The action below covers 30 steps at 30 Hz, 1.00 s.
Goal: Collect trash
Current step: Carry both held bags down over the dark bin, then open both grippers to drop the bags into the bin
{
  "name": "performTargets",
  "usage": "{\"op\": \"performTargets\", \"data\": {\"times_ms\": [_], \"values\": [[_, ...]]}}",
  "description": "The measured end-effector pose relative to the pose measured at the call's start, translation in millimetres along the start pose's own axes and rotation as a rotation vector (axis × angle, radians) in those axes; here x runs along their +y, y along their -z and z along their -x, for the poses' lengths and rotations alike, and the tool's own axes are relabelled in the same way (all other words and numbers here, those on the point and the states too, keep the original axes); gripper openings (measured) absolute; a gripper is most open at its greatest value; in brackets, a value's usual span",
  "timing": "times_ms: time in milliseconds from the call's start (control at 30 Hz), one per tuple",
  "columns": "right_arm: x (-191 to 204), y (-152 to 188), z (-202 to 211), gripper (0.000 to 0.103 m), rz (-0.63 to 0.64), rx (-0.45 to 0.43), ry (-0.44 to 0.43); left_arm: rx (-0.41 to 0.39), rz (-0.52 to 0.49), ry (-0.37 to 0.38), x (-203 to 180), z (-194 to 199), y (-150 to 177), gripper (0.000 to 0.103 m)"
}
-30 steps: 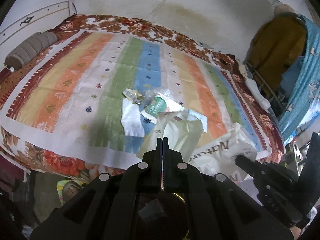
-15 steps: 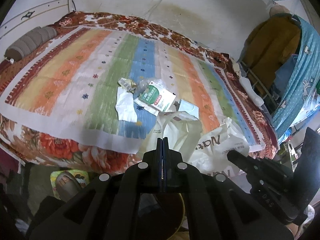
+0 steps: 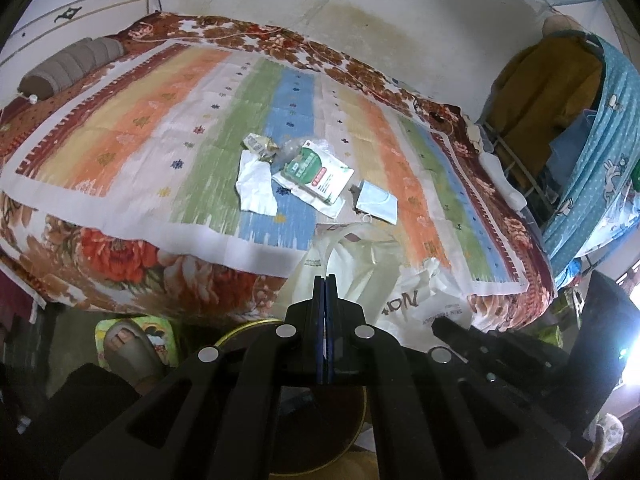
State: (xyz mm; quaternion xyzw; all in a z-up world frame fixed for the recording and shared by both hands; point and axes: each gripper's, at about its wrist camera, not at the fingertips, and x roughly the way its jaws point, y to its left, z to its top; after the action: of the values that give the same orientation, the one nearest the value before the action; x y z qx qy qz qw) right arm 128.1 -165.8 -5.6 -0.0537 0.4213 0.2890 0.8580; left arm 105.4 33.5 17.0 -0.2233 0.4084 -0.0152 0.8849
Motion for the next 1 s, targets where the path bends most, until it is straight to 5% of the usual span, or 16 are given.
{"op": "performTargets", "data": {"times_ms": [500, 1000], "values": [[10, 38, -29, 0.003, -0.007, 0.123, 0.012, 0.091, 0.053, -0.045, 9, -16, 40, 0.0], [8, 64, -74, 0.003, -0.076, 0.274, 0.021, 0.24, 0.071, -0.174, 18, -63, 67, 0.0]]}}
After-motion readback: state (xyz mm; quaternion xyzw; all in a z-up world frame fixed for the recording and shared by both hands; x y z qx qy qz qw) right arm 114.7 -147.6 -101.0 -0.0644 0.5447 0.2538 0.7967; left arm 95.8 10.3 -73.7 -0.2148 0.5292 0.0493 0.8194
